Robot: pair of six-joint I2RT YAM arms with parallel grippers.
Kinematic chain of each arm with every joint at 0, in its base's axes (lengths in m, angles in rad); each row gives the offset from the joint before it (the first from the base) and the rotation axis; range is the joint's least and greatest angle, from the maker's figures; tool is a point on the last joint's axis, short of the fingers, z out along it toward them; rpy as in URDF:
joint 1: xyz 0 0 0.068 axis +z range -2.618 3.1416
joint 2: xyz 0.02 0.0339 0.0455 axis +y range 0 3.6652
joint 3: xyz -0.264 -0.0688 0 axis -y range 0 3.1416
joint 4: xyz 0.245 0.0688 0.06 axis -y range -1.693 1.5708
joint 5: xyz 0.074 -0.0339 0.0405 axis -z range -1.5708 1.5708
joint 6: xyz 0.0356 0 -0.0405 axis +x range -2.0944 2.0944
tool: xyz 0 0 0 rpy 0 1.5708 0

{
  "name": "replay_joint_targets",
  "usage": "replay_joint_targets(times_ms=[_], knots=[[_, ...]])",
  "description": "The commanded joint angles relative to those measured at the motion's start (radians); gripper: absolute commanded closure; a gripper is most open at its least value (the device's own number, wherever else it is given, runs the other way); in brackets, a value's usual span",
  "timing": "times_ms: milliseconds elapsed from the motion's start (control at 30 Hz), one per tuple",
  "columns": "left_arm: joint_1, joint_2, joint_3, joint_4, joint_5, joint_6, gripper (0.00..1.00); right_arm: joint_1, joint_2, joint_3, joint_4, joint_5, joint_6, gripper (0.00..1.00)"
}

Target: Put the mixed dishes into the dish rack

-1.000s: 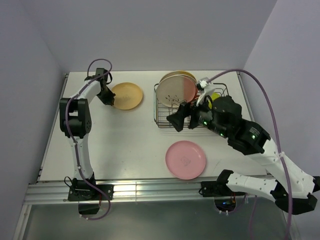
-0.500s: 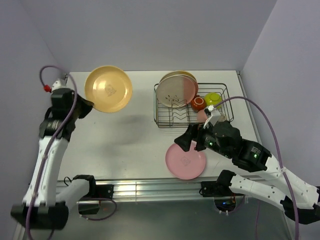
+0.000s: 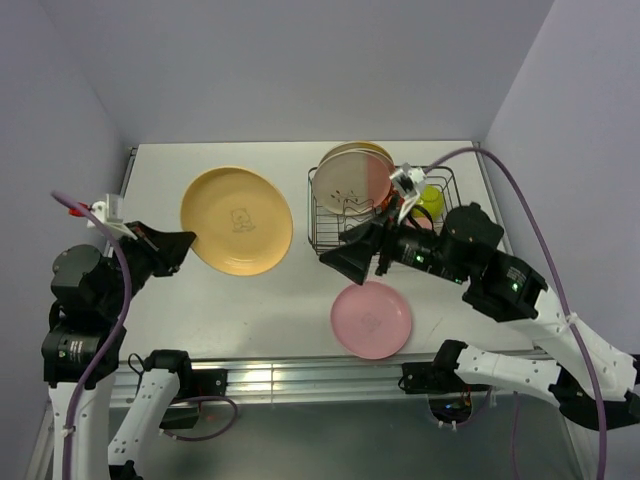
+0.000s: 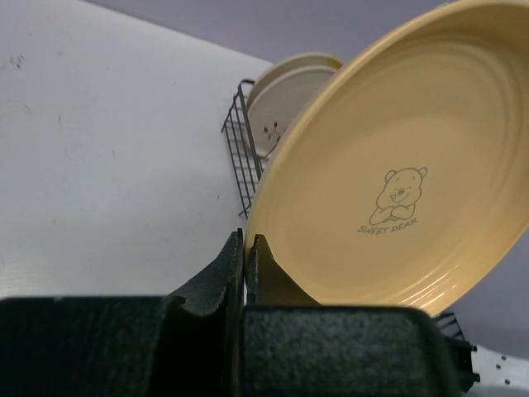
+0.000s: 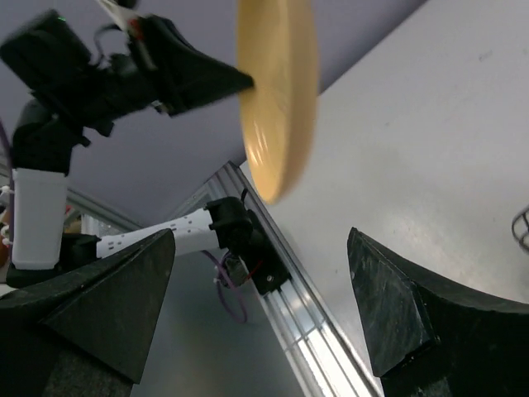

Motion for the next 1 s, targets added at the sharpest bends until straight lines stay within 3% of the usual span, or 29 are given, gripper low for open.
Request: replay_joint_targets(times_ms=[0, 167, 567, 667, 700, 733, 800, 933, 967], knots=[[-0.002, -0.024, -0.046, 0.043, 0.104, 0.038, 1.00, 0.006, 0.117, 0.159, -0.013, -0.091, -0.174, 0.08], [-0.002, -0.034, -0.086, 0.045, 0.123, 0.060, 1.00, 0.007, 0.244, 0.329, -0.113, -0.038, -0.292, 0.08], [-0.002, -0.045, -0.134, 0.063, 0.208, 0.083, 1.00, -0.012, 0.539, 0.537, -0.213, -0.065, -0.472, 0.15], [-0.002, -0.048, -0.146, 0.054, 0.225, 0.096, 1.00, -0.017, 0.593, 0.587, -0.245, -0.073, -0.493, 0.47], [-0.002, -0.047, -0.150, 0.054, 0.236, 0.103, 1.00, -0.017, 0.623, 0.603, -0.272, -0.073, -0.505, 0.79], [-0.002, -0.044, -0.153, 0.057, 0.247, 0.104, 1.00, -0.017, 0.637, 0.635, -0.291, -0.080, -0.521, 0.95], [-0.002, -0.033, -0.154, 0.063, 0.273, 0.098, 1.00, -0.016, 0.663, 0.650, -0.320, -0.062, -0.567, 1.00], [-0.002, -0.016, -0.117, 0.016, 0.096, 0.038, 0.17, -0.016, 0.610, 0.582, -0.251, 0.099, -0.597, 1.00], [-0.002, -0.012, -0.097, -0.003, 0.031, -0.006, 0.09, -0.016, 0.589, 0.528, -0.228, 0.192, -0.613, 1.00]])
